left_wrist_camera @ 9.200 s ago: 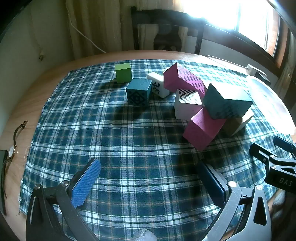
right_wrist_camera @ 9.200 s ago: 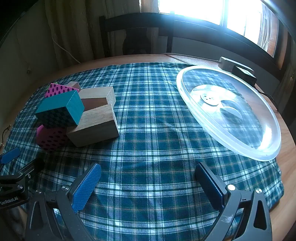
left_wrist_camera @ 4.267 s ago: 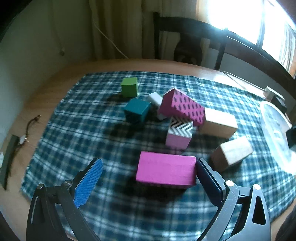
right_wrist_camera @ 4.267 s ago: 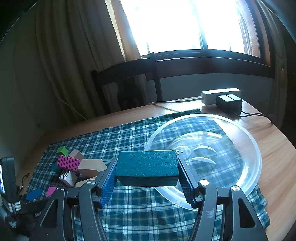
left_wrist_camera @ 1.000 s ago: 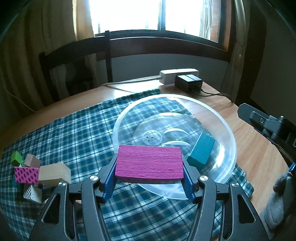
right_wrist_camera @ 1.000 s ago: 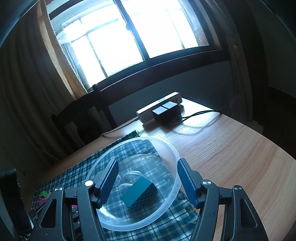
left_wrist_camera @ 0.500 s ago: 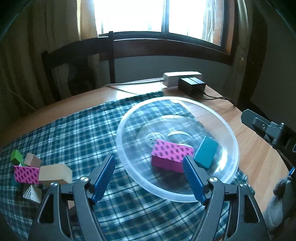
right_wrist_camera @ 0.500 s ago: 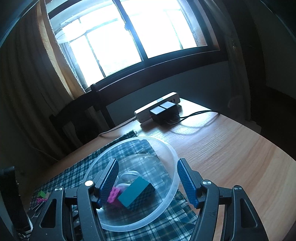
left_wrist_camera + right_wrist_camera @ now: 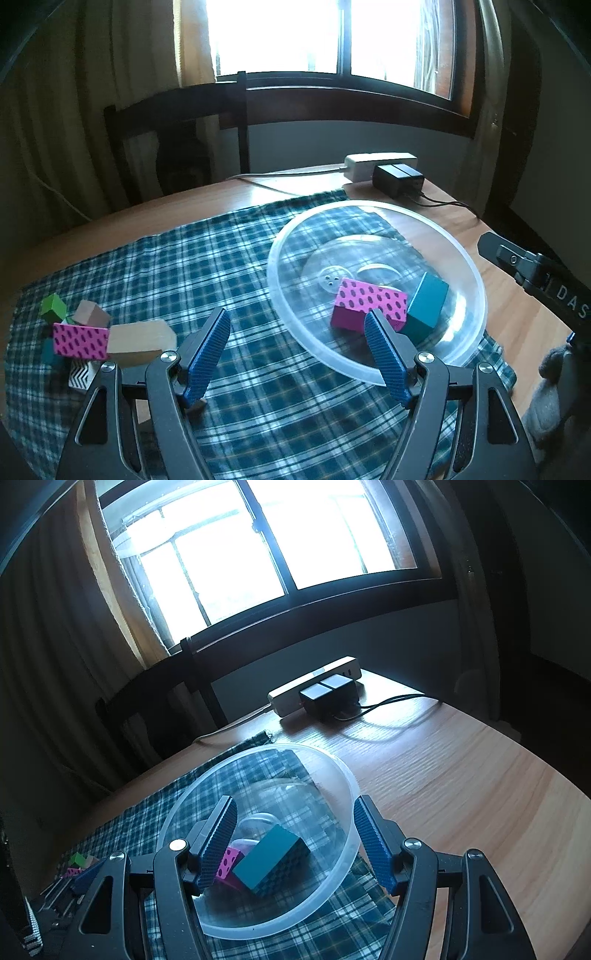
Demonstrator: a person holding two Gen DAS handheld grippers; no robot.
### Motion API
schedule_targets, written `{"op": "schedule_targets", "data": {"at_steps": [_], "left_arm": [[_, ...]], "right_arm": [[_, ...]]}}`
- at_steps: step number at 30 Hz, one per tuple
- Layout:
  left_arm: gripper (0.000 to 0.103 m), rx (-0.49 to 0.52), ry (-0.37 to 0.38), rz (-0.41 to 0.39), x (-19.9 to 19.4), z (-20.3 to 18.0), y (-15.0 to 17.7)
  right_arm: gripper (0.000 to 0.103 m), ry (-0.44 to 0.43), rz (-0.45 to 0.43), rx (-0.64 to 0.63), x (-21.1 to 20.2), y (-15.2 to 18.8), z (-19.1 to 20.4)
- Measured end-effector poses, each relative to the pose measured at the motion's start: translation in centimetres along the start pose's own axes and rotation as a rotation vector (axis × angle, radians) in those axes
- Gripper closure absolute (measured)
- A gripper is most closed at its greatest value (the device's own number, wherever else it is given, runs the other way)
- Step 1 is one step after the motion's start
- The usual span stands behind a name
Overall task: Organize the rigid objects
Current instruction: 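Open the left tool to drop the magenta block into the bowl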
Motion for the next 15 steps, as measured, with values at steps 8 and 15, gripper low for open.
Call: {"op": "schedule_targets", "data": {"at_steps": [8, 15], "left_arm": [[0.027, -0.011, -0.033, -0.021, -1.7, 1.6, 0.5], [0.027, -0.044, -0.052, -0.025, -2.6, 3.2, 1.2]], "right_arm": [[0.034, -0.004, -0.004, -0.019, 0.2, 0.4, 0.5], [0.034, -0.009, -0.011, -0.038, 0.4, 0.6, 1.1]]}}
Point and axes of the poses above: each gripper's, at about its wrist camera, not at the fingertips, and x roughly the way its jaws point, z to its left, y to its underside, the point moved 9 cm from there along x, roughly the way its jaws point, and after that the axes turned 12 degrees about y, right-handed, at the moved point
